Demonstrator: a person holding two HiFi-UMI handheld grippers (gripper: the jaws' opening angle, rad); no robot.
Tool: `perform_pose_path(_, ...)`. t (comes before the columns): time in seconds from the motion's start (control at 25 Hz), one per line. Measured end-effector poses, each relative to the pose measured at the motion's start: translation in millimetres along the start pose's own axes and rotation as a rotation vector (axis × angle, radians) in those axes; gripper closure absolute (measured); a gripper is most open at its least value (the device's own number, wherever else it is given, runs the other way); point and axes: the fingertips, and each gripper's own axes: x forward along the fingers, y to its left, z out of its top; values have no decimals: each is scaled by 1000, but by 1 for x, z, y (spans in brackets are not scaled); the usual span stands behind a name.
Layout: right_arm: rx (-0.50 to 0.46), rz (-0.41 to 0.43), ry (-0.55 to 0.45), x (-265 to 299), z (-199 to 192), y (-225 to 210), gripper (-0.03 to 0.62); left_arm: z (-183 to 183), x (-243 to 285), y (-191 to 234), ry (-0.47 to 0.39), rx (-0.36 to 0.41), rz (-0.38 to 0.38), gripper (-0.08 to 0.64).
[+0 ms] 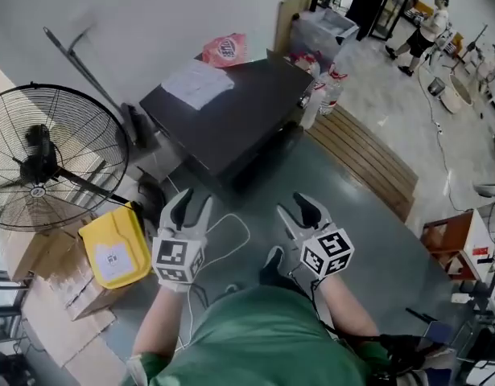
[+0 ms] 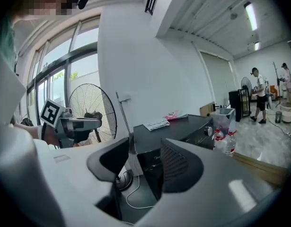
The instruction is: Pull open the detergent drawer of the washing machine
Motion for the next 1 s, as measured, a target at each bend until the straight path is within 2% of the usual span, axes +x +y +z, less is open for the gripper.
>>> perform_pose_path(0.28, 93, 78, 43, 37, -7, -79, 399, 7, 67, -15, 55, 8, 54, 388)
perform_pose_path(0.44, 147, 118, 65, 50, -17, -103, 399, 10, 87, -21, 81, 17, 79, 388)
perform_pose_path(0.64, 179, 167, 91, 62, -30, -120, 399, 1, 104, -26, 113, 2, 94, 388)
perform_pose_path(0.8, 140, 291, 64, 69, -35, -113, 399, -13, 112, -24, 147, -12, 87, 388)
perform_pose_path(0.88, 127, 341, 88, 75, -46, -109, 399, -20, 115, -20, 162, -19, 82, 388)
perform_pose_path(1.0, 157, 378, 127, 89, -62, -105, 399, -29, 122, -10, 180, -25, 65, 388)
